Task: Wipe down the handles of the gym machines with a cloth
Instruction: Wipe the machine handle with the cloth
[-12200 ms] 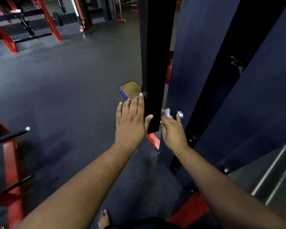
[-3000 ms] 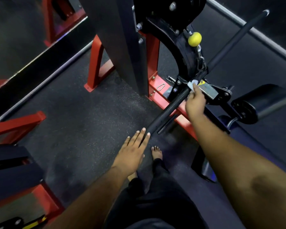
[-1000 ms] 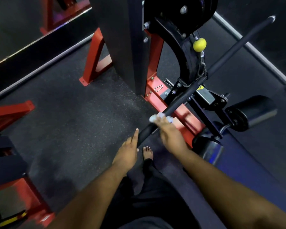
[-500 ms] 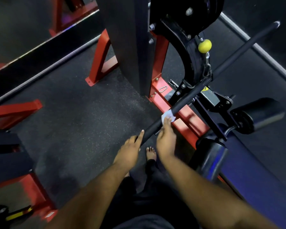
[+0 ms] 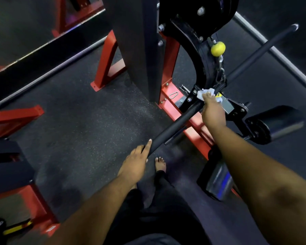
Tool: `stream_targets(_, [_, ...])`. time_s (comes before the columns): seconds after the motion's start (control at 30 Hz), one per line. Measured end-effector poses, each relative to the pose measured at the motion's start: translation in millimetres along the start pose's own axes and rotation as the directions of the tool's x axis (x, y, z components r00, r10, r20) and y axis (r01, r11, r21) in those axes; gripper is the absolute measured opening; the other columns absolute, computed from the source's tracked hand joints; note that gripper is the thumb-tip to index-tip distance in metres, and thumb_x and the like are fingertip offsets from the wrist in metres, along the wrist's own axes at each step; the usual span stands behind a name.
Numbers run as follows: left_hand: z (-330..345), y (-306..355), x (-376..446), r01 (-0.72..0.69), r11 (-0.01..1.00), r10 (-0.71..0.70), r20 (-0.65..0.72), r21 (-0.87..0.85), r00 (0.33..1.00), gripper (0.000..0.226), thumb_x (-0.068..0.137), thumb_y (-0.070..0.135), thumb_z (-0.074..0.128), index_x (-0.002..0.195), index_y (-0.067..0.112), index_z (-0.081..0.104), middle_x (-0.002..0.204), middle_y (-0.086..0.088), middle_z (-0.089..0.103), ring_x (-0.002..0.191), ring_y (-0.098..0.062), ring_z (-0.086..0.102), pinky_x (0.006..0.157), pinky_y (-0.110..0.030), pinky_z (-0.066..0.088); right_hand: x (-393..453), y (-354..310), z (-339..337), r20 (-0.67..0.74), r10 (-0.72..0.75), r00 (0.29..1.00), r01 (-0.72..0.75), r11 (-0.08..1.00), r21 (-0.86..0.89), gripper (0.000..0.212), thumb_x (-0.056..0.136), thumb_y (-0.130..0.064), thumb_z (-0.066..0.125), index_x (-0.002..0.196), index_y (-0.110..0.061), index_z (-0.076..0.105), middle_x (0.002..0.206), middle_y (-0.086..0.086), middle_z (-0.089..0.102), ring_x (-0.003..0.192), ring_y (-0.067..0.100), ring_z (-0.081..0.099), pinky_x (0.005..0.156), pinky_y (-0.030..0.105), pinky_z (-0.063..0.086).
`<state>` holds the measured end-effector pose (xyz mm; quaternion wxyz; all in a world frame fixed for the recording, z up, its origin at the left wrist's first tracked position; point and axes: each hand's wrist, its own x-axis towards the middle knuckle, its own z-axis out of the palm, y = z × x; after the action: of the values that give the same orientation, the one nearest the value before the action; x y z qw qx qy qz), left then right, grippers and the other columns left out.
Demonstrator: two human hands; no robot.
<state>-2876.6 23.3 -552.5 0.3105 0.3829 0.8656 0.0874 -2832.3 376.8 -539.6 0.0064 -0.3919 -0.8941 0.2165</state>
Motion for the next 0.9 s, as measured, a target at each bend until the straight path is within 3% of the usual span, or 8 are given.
stream_targets(0.1, [0.3, 1.2, -0.1, 0.015, 1.000, -0.015, -0.004, 0.007, 1.000, 0.080, 0.107, 0.018, 0.047, 0.163, 0.027, -0.009, 0.147, -0.007, 0.039, 0.122, -0.025, 0.048, 0.102, -0.042, 0.048, 0.2, -7.4, 11.9, 0.059, -0.059, 0.997, 0.068, 0.984, -0.165, 0.057, 0.089, 0.010, 0.044, 0.142, -0.008, 0.052, 0.159, 0.016, 0.040, 0.149, 0.039, 0.033, 0.114, 0.047, 0.038])
stream_targets(0.17, [0.4, 0.4, -0.3, 0.010, 1.000, -0.010, -0.003, 0.012, 1.000, 0.080, 0.107, 0.018, 0.047, 0.163, 0.028, -0.009, 0.146, -0.007, 0.039, 0.122, -0.025, 0.048, 0.102, -0.042, 0.048, -27.0, -26.0, 25.2, 0.090, -0.179, 0.980, 0.193, 0.965, -0.178, 0.054, 0.087, 0.010, 0.047, 0.138, -0.006, 0.057, 0.151, 0.022, 0.048, 0.142, 0.043, 0.041, 0.115, 0.048, 0.038])
stream_targets(0.27, [-1.0, 0.5, 1.4, 0.011, 1.000, -0.012, 0.014, 0.019, 1.000, 0.081, 0.106, 0.019, 0.049, 0.163, 0.028, -0.008, 0.145, -0.007, 0.039, 0.123, -0.026, 0.048, 0.101, -0.043, 0.049, -82.7, -57.0, 51.3, 0.112, -0.336, 0.935, 0.344, 0.937, -0.061, 0.045, 0.083, 0.010, 0.058, 0.123, -0.007, 0.069, 0.137, 0.020, 0.062, 0.128, 0.043, 0.056, 0.112, 0.051, 0.042])
stream_targets(0.43, [0.3, 1.3, 0.5, 0.017, 1.000, -0.017, 0.003, 0.024, 1.000, 0.082, 0.105, 0.017, 0.050, 0.164, 0.027, -0.007, 0.146, -0.006, 0.038, 0.125, -0.026, 0.046, 0.102, -0.043, 0.048, -127.1, -65.3, 63.9, 0.202, -0.518, 0.831, 0.492, 0.855, 0.167, 0.053, 0.085, 0.014, 0.057, 0.132, -0.007, 0.066, 0.148, 0.015, 0.055, 0.142, 0.031, 0.045, 0.122, 0.047, 0.026])
stream_targets(0.5, [3.4, -1.7, -0.7, -0.005, 1.000, 0.004, -0.035, -0.003, 0.999, 0.080, 0.106, 0.019, 0.049, 0.164, 0.026, -0.006, 0.147, -0.006, 0.039, 0.124, -0.026, 0.046, 0.102, -0.044, 0.048, -108.2, -51.6, 46.7, 0.152, -0.474, 0.868, 0.451, 0.878, 0.159, 0.054, 0.087, 0.014, 0.055, 0.136, -0.006, 0.062, 0.147, 0.016, 0.055, 0.140, 0.031, 0.048, 0.123, 0.037, 0.026])
stream_targets(0.63, [12.6, -11.2, -7.8, -0.003, 0.995, -0.004, -0.072, -0.101, 0.997, 0.080, 0.105, 0.034, 0.052, 0.165, 0.022, 0.000, 0.146, -0.009, 0.044, 0.124, -0.027, 0.049, 0.102, -0.044, 0.048, -56.0, -24.6, 25.1, 0.120, -0.196, 0.973, 0.191, 0.980, 0.052, 0.060, 0.088, 0.014, 0.049, 0.144, -0.008, 0.055, 0.154, 0.016, 0.048, 0.148, 0.033, 0.038, 0.125, 0.039, 0.024])
stream_targets(0.8, [32.4, -39.5, -28.0, 0.223, 0.931, -0.212, 0.067, -0.290, 0.975, 0.069, 0.104, 0.037, 0.054, 0.163, 0.021, 0.020, 0.150, -0.010, 0.049, 0.132, -0.029, 0.050, 0.108, -0.043, 0.045, -94.2, -53.6, 59.8, 0.145, -0.280, 0.949, 0.280, 0.960, 0.015, 0.063, 0.087, 0.011, 0.046, 0.145, -0.012, 0.055, 0.158, 0.009, 0.044, 0.151, 0.031, 0.033, 0.126, 0.042, 0.020])
stream_targets(0.9, [40.5, -47.9, -35.9, 0.218, 0.916, -0.196, 0.100, -0.337, 0.976, 0.060, 0.103, 0.028, 0.056, 0.157, 0.025, 0.030, 0.142, -0.008, 0.055, 0.127, -0.028, 0.053, 0.105, -0.045, 0.047, -143.6, -80.1, 87.2, 0.204, -0.367, 0.908, 0.361, 0.930, 0.067, 0.059, 0.085, 0.001, 0.042, 0.141, -0.009, 0.058, 0.159, 0.011, 0.043, 0.150, 0.030, 0.034, 0.124, 0.051, 0.026])
